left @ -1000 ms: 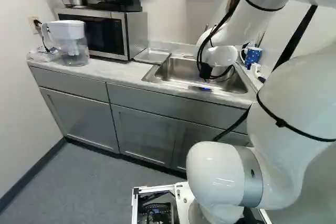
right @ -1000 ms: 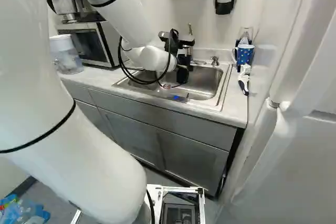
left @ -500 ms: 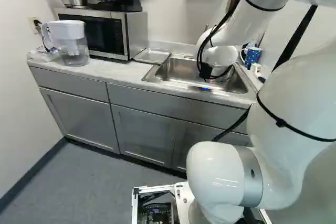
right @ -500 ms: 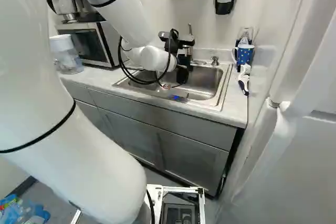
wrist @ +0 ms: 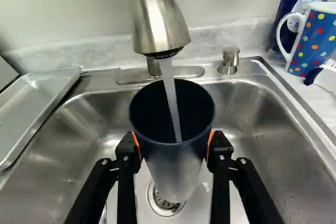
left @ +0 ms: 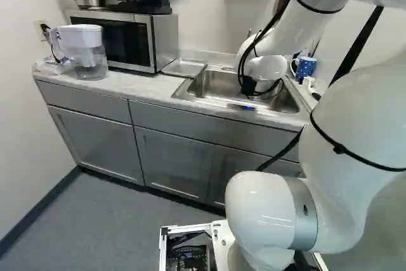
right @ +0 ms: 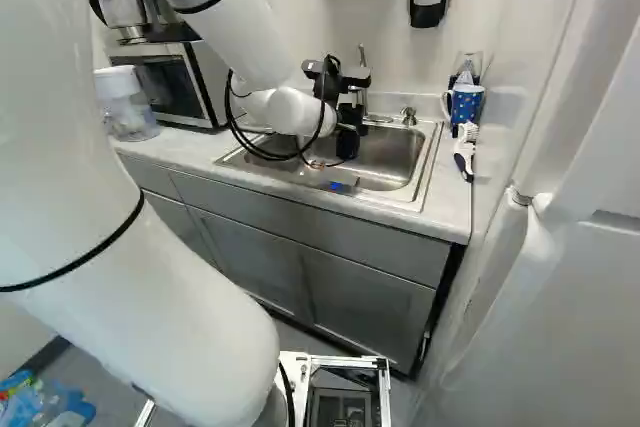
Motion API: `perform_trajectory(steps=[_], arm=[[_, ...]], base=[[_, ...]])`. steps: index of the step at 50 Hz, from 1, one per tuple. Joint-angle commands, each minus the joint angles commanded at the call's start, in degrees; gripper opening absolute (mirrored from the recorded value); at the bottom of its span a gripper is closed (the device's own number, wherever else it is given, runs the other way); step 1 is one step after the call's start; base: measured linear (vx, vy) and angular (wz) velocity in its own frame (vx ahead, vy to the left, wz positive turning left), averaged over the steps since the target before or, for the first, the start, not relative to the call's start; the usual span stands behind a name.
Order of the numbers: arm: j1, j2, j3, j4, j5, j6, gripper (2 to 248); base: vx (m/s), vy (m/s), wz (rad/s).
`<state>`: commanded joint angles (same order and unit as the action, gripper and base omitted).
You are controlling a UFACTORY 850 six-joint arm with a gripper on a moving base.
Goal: Rinse the cup and place it in the tray
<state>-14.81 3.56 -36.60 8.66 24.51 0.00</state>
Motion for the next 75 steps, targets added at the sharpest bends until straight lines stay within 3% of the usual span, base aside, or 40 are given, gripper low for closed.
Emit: perform_trajectory(steps=[75], arm=[[0.0, 0.0, 0.0, 0.0, 0.0, 0.0, 126]], base=[[0.0, 0.0, 0.0]])
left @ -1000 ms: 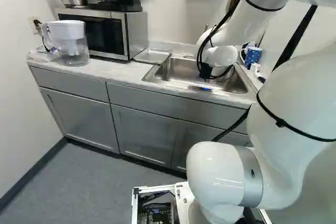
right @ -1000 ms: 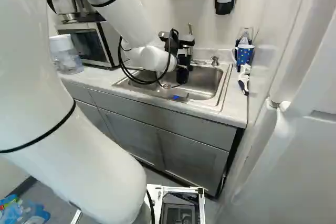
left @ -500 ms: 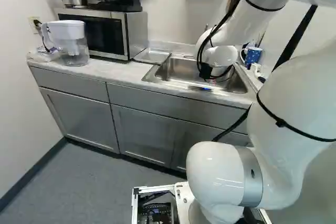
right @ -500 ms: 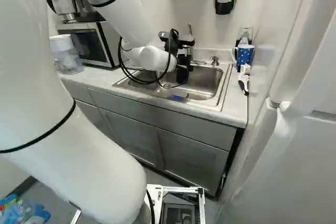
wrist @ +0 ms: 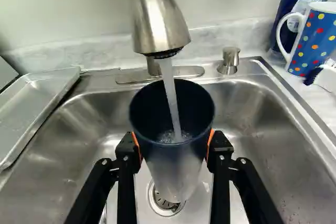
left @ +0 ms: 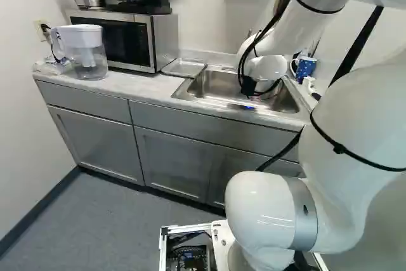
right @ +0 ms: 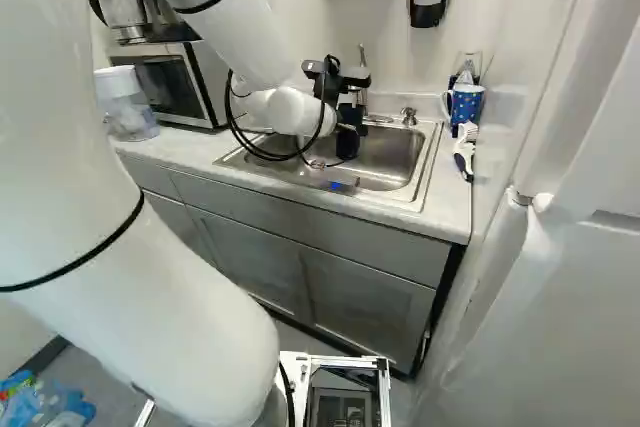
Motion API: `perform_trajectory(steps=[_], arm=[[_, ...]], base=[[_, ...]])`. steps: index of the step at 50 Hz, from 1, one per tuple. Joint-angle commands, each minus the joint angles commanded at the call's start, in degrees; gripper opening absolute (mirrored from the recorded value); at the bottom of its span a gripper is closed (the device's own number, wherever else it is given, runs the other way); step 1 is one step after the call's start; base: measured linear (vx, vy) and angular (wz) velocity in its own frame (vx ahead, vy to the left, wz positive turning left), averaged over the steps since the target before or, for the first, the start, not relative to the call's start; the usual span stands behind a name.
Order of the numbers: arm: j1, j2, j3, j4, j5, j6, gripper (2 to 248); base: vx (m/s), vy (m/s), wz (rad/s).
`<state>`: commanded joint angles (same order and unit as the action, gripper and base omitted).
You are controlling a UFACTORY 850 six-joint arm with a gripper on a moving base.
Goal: Rinse the cup and place it in the tray
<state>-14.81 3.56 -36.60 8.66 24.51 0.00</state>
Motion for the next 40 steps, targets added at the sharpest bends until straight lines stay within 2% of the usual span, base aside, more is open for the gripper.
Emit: perform_trajectory(steps=[40], arm=[[0.0, 0.0, 0.0, 0.0, 0.0, 0.0, 126]], base=[[0.0, 0.0, 0.0]])
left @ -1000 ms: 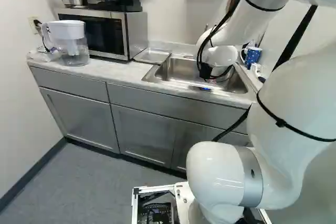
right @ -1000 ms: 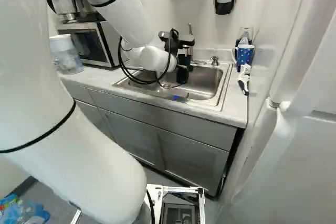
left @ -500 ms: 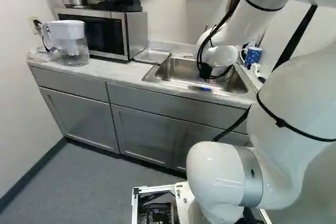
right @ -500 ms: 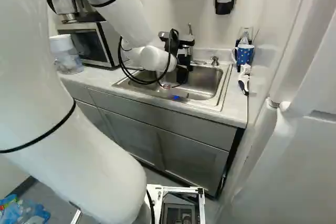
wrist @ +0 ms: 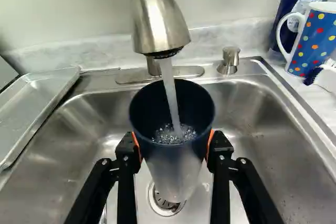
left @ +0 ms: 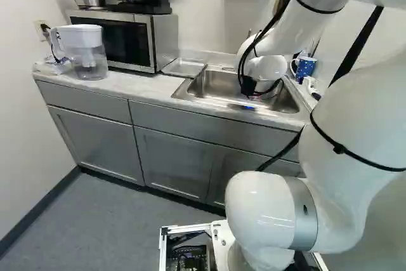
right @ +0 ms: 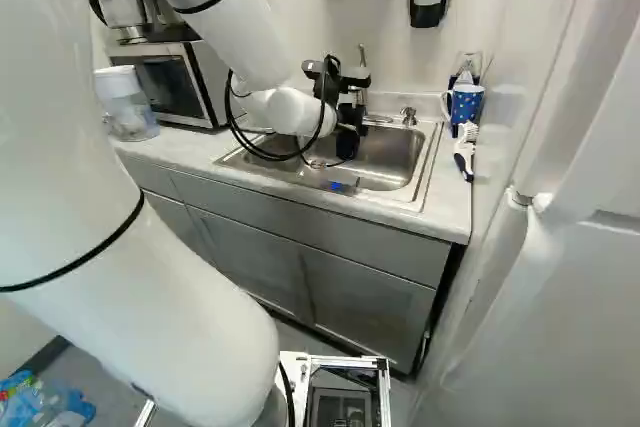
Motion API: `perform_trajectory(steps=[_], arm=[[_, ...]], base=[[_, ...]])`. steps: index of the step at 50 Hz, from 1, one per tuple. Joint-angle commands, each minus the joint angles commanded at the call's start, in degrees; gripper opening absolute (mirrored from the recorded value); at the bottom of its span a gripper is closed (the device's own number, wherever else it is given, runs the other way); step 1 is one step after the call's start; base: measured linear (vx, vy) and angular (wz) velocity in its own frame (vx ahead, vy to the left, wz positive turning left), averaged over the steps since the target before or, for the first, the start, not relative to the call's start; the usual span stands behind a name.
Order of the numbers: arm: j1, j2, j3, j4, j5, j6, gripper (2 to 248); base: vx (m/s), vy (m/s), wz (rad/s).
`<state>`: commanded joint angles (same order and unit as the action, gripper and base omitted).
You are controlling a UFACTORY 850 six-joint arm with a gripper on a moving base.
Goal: Rinse the cup and place it in the tray
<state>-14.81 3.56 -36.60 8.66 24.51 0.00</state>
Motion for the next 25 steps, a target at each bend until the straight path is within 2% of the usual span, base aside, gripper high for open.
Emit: perform_trajectory(steps=[25], arm=[[0.0, 0.0, 0.0, 0.0, 0.0, 0.0, 126]], base=[[0.0, 0.0, 0.0]])
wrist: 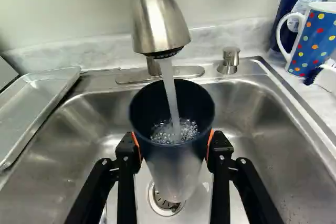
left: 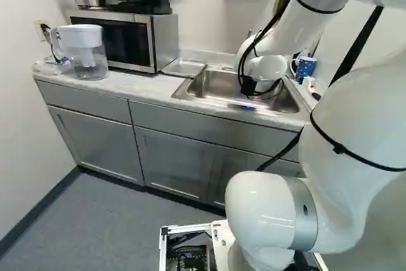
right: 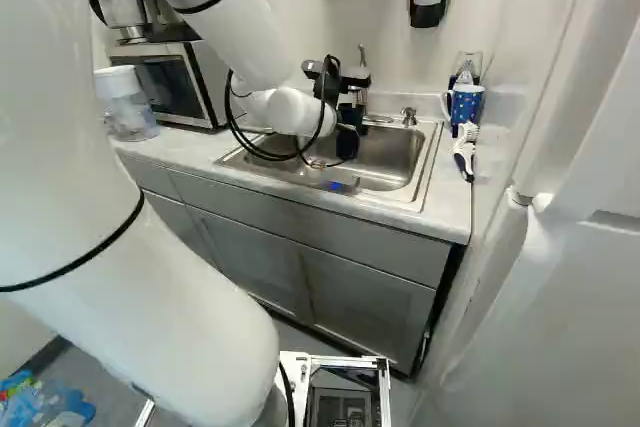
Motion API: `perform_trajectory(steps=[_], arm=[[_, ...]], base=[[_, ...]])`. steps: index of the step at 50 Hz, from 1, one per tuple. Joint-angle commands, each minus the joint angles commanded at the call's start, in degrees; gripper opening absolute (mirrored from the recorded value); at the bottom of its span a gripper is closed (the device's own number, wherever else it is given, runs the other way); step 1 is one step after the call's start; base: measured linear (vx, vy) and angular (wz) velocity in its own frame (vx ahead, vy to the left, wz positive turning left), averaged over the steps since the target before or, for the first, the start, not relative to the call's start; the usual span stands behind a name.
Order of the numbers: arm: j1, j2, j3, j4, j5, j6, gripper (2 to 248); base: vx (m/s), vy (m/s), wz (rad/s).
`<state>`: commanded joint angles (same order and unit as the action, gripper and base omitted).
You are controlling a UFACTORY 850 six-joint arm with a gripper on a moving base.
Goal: Rinse the cup and place it in the tray
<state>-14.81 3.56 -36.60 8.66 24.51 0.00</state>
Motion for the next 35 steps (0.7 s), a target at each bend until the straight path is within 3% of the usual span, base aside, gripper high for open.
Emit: perform_trajectory(steps=[35], arm=[[0.0, 0.0, 0.0, 0.0, 0.0, 0.0, 126]], base=[[0.0, 0.0, 0.0]])
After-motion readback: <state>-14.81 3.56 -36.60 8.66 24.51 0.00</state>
